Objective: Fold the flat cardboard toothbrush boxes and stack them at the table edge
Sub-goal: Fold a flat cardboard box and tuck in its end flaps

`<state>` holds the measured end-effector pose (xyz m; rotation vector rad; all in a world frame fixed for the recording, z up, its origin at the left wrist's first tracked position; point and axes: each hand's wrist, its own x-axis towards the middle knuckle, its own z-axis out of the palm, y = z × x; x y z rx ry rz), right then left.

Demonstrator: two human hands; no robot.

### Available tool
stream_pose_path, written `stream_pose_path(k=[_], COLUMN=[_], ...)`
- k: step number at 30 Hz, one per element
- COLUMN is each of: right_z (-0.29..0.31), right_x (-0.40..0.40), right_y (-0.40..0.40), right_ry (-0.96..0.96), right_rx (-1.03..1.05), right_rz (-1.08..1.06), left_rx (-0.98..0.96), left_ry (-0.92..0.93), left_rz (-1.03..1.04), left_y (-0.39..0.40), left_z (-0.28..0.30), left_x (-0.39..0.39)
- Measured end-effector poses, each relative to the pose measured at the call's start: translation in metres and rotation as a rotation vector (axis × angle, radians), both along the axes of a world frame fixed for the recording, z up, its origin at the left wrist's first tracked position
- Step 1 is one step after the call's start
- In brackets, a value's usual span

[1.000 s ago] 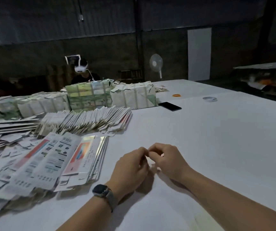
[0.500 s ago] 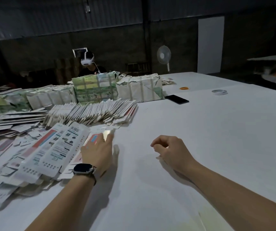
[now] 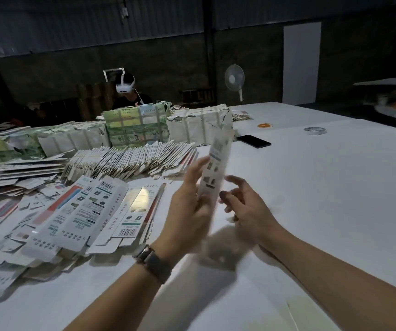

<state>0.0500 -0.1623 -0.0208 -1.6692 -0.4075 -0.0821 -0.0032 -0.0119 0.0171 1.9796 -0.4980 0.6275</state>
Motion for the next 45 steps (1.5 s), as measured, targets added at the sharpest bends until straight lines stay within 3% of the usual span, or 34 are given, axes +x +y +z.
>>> stream_pose_path(k=[4,8,18,26,33,40,45], right_z=[0.0,0.001,0.007,0.007,0.006,0.002,0.001], right_x=[-0.003,-0.004,-0.018,-0.034,-0.034,-0.029,-0.026], right_y=[-0.001,-0.002,0.003,0.017,0.017,0.017,0.015], right_ry=[0.03,0.03,-0.074,-0.078,-0.035,-0.084,-0.02], right_rx=[0.07,-0.022,-0.127,-0.068,-0.061,-0.054,0.048], right_rz=[0.075,0.021,-0.074,0.041,0.053,0.114,0.166], left_rx=[-0.396,-0.528,-0.493,-0.723,-0.611,-0.654,-0.565], left_ry=[0.203,0.436,0.456,0.619,0.556,0.558,0.478], left_rz=[-0.092,-0.107,-0.145,-0.196,-0.152,-0.212,-0.104], left_y=[-0.009,-0.011,-0.007,-0.004,-0.006,-0.003,-0.003], left_z=[-0.015,-0.031,-0.033,-0.033,-0.038,-0.039,-0.039], left_x=[0.001,0.004,0.011,0.011,0.017,0.021,0.021])
